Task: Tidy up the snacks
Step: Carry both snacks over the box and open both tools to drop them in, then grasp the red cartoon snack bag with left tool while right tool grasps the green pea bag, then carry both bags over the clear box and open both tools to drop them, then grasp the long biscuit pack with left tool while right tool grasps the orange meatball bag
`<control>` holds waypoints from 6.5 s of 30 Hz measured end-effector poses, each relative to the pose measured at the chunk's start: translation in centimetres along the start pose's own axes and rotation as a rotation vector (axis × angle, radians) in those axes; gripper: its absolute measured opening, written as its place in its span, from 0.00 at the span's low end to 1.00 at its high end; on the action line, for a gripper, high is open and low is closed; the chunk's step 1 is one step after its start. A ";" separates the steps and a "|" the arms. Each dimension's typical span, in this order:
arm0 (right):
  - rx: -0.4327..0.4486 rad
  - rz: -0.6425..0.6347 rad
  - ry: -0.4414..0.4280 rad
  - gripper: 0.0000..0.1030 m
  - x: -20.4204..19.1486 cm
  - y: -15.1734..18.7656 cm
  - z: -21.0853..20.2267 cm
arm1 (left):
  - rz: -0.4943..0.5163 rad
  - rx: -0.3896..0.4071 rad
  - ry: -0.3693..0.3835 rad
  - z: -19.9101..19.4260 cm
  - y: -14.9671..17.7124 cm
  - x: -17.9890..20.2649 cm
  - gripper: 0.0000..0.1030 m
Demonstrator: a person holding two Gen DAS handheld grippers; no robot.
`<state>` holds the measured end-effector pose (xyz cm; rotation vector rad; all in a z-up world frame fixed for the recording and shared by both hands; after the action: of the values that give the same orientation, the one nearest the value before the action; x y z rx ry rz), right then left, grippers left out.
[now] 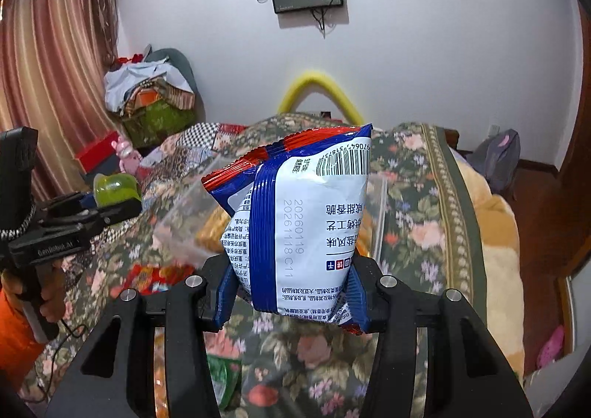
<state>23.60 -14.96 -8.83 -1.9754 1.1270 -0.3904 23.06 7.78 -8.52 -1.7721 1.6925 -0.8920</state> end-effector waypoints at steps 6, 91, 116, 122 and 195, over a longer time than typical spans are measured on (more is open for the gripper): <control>0.037 0.004 0.002 0.45 -0.1 -1.9 0.9 | -0.031 -0.006 0.011 2.3 -1.8 0.3 0.56; -0.270 0.011 0.010 0.65 -1.5 10.3 2.0 | -0.075 -0.345 -0.092 6.2 11.4 -4.0 0.99; -0.317 0.092 -0.027 0.42 0.2 12.1 2.3 | -0.031 -0.256 -0.067 4.6 12.1 -2.8 0.72; -0.280 0.100 -0.027 0.41 0.4 11.2 1.6 | -0.015 -0.210 -0.068 2.4 11.6 -1.9 0.72; -0.053 0.010 0.062 0.69 1.0 -2.4 2.5 | 0.020 -0.108 -0.003 4.1 -0.9 3.0 0.77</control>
<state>27.05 -13.88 -8.68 -2.0154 1.1969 -0.4225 26.77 4.56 -10.17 -1.8222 1.7828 -0.8025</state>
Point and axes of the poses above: each gripper's, at about its wrist camera, not at the fingertips, and z roughly the way its jaws point, x to its right, y to its underside, the point moved 1 cm from there along z, roughly the way its jaws point, and after that the axes turned 2 degrees about -x, right-handed, at the moved point
